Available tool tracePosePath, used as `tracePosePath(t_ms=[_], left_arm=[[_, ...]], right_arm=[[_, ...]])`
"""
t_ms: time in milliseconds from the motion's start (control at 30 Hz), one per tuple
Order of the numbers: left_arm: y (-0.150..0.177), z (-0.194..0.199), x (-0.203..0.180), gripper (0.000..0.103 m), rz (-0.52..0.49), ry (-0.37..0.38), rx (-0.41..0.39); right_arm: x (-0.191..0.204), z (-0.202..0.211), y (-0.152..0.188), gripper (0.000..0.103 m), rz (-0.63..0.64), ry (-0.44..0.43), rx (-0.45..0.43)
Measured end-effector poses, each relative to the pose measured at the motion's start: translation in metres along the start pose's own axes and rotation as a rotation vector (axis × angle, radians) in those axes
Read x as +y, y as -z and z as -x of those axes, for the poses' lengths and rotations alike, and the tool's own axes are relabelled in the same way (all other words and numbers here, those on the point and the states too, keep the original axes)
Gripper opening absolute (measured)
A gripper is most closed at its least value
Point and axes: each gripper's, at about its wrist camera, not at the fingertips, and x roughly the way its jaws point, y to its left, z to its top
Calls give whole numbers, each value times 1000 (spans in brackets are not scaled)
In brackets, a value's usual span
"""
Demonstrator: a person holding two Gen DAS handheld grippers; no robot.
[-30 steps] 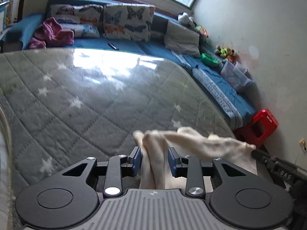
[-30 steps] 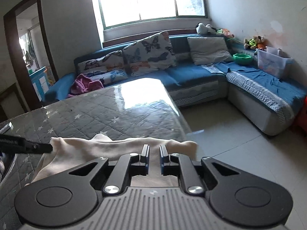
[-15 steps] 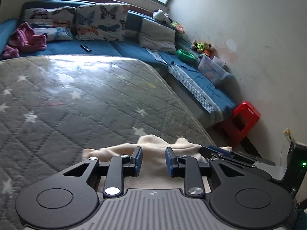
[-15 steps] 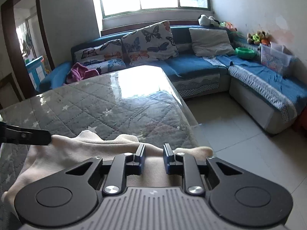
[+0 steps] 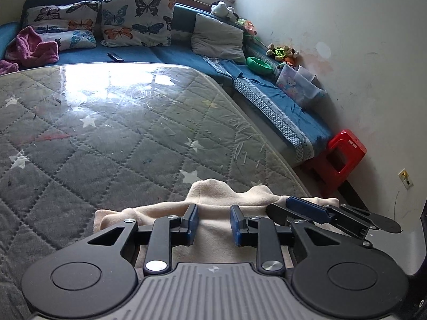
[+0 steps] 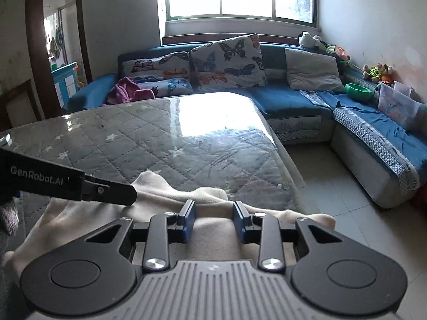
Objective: Fold clothes
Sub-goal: 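Lower the bundle onto the quilted table with both tools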
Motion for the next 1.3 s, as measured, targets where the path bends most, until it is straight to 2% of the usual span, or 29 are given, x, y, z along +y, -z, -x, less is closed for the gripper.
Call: tracePosePath(t_ms=[267, 467, 700, 833, 1100, 1300], left_arm=[[8, 24, -7, 28, -16, 22, -29], [32, 41, -20, 28, -106, 27, -29], [63, 53, -25, 28, -134, 42, -14], [77, 62, -21, 28, -136, 49, -20], [100, 76, -14, 28, -161, 33, -29], [103, 89, -9, 28, -138, 30, -55]], right_arm=[[9, 23, 10, 35, 47, -18, -1], [22, 43, 26, 35, 96, -29, 18], [31, 74, 51, 36, 99, -34, 10], [40, 88, 68, 40, 142, -14, 5], [39, 110, 89, 40, 118, 2, 9], [24, 120, 85, 40, 65, 34, -27]])
